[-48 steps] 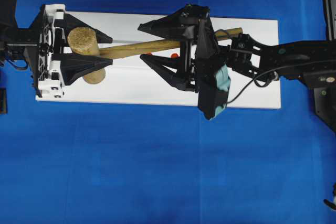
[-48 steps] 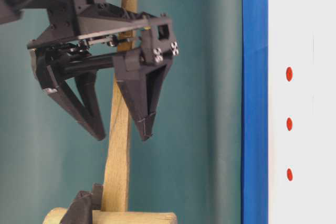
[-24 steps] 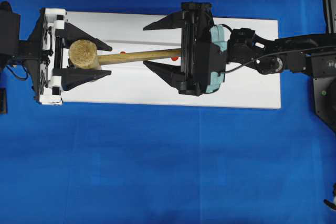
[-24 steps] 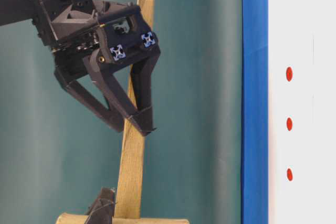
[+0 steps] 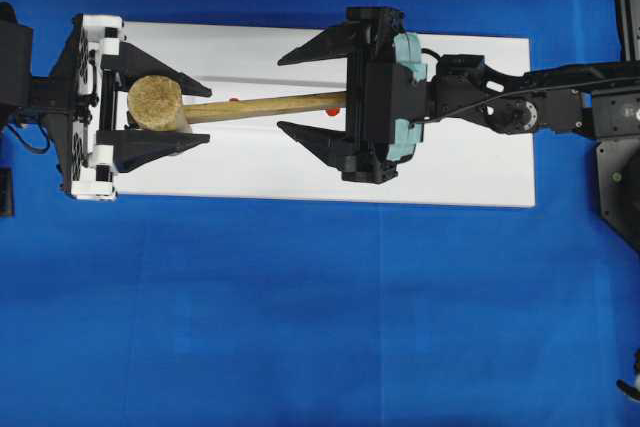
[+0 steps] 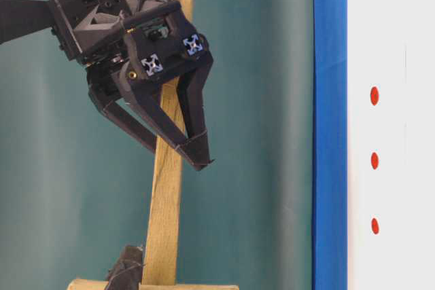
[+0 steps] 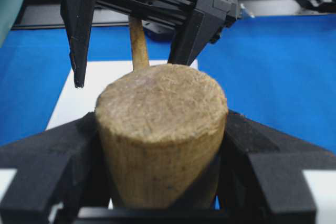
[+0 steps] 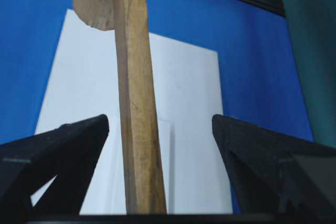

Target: Hit the mark with a hammer.

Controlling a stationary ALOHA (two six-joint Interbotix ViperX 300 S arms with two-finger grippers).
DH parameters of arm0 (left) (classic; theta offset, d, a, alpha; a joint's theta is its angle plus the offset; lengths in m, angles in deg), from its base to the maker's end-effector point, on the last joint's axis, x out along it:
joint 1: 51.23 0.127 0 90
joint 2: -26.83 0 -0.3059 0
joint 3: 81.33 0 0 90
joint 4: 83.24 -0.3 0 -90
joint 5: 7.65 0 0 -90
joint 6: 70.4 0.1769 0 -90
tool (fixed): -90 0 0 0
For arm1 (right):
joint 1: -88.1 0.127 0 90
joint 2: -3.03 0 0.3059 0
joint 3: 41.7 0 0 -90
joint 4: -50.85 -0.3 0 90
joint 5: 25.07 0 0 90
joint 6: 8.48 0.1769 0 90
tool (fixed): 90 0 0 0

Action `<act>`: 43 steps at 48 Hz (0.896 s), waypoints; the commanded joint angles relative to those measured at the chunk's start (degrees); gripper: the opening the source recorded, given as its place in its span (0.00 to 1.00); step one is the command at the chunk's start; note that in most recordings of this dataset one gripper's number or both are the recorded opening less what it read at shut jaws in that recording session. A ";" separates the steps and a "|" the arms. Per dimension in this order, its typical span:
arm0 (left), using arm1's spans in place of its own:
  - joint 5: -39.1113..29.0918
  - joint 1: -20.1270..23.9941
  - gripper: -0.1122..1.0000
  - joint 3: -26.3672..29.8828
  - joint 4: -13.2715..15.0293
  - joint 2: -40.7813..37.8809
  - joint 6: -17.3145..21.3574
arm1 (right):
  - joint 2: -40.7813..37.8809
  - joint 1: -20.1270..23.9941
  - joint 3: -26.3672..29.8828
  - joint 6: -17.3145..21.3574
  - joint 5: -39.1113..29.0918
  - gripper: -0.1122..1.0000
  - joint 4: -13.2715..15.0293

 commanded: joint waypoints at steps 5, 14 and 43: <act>-0.09 -0.18 0.49 1.14 -0.18 0.79 -0.18 | 1.41 -0.18 1.67 0.09 -1.14 0.75 -0.79; -0.26 -0.53 0.49 1.23 -0.18 0.79 0.18 | 1.41 -0.97 2.37 0.09 -7.82 0.26 -0.79; -0.35 -0.44 0.50 1.14 -0.18 0.79 0.53 | 1.41 -1.05 2.64 0.18 -7.65 0.12 -2.55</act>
